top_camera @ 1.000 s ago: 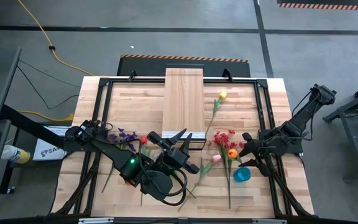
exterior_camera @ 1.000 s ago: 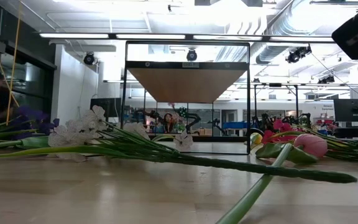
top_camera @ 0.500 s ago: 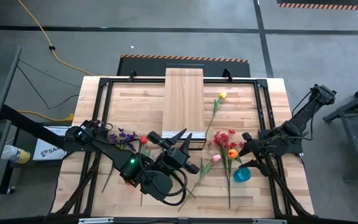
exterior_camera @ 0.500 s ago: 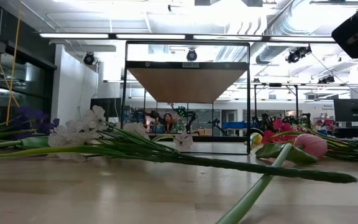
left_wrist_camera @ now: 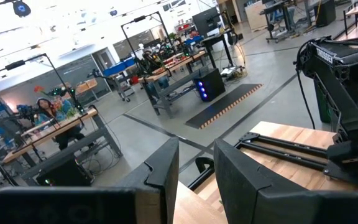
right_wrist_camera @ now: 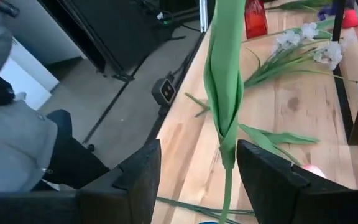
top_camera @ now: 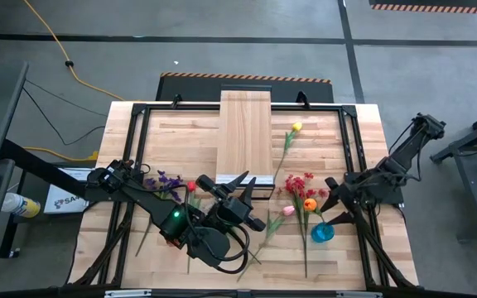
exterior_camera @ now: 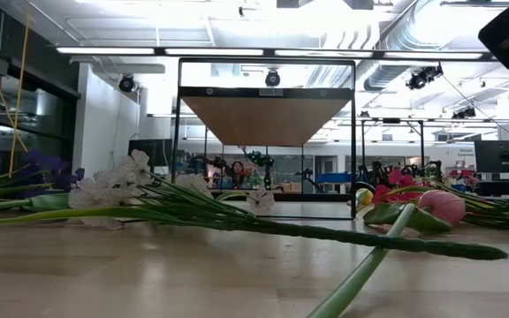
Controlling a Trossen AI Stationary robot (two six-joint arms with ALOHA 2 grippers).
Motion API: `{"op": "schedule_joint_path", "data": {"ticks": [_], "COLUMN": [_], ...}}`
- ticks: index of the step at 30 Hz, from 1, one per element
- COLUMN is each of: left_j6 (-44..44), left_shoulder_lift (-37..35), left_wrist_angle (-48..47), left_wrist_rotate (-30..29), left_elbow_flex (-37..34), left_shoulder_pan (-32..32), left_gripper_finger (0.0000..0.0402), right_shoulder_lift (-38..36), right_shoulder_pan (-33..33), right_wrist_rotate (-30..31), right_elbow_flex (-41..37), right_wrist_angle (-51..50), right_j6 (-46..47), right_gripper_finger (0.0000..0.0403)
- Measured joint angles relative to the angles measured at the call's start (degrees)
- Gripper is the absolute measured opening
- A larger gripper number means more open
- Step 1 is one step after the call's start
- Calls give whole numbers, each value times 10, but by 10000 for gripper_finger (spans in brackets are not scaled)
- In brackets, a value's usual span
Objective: Pick and place flowers into a vace then onto a shelf
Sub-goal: Put the purple flowers into the red vase
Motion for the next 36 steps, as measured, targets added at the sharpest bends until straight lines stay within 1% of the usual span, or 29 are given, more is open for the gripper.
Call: {"op": "schedule_joint_path", "data": {"ticks": [7,13,21,26,36], "left_j6": [0,0,1,45,162], "left_shoulder_lift": [0,0,0,-3,-5], "left_wrist_angle": [0,2,3,2,-1], "left_wrist_rotate": [0,0,0,0,-1], "left_elbow_flex": [0,0,0,10,104], "left_shoulder_pan": [0,0,-1,-13,-43], "left_gripper_finger": [134,134,134,134,134], "right_shoulder_lift": [-29,-53,-69,-69,-69], "right_shoulder_pan": [0,0,0,0,0], "right_wrist_rotate": [0,0,0,-2,-20], "right_elbow_flex": [0,0,1,1,1], "right_wrist_angle": [35,86,147,181,188], "right_j6": [-17,-42,-77,-91,-96], "right_gripper_finger": [195,199,197,195,200]}}
